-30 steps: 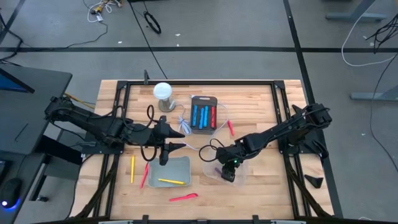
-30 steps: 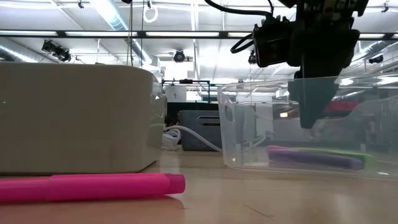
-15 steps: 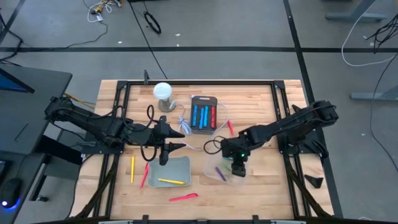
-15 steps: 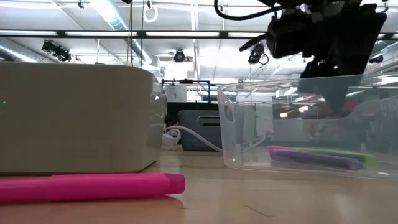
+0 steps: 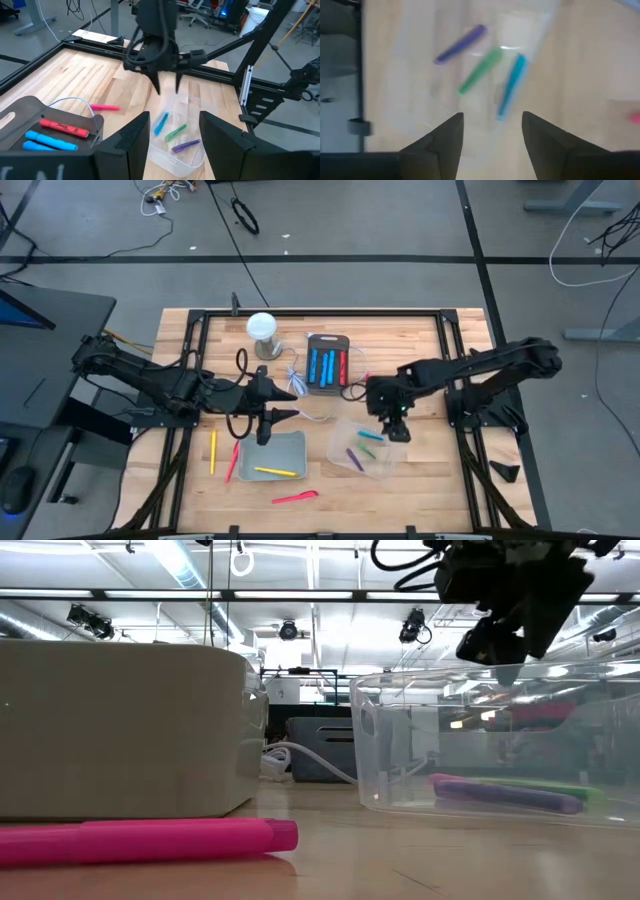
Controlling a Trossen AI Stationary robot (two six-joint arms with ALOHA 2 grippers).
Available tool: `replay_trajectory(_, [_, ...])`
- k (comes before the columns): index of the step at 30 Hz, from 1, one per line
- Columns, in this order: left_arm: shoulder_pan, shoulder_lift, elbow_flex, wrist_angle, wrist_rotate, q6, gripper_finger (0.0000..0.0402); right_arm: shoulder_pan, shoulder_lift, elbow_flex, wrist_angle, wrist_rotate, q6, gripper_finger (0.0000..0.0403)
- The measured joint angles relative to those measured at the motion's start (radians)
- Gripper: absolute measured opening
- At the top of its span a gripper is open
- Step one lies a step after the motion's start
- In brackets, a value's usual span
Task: Pick & Place Markers
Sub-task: Put the pink pen into the transparent bin
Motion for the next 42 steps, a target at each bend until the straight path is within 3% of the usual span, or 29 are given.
replay_trajectory(11, [0.0,0.0,0.0,0.001,-0.001,-0.001,0.0179,-0.074,-0.018,0.0,-0.039,0.052,0.001,0.0201])
replay_trajectory(19, [0.0,0.0,0.0,0.002,-0.001,-0.001,0.0179,-0.075,-0.018,0.0,-0.041,0.179,0.403,0.0201])
replay_trajectory(26, [0.0,0.0,0.0,0.002,-0.001,-0.001,0.0179,-0.075,-0.018,0.0,-0.018,0.199,0.775,0.0201])
replay_trajectory(32, [0.0,0.0,0.0,0.002,-0.001,-0.001,0.0179,-0.079,-0.012,0.0,-0.029,0.288,1.052,0.0201])
replay_trajectory(36, [0.0,0.0,0.0,0.002,-0.001,-0.001,0.0179,-0.091,-0.008,0.0,-0.026,0.303,1.135,0.0201])
replay_trajectory(42, [0.0,0.0,0.0,0.002,-0.001,-0.001,0.0179,-0.157,0.015,0.0,-0.04,0.347,1.125,0.0201])
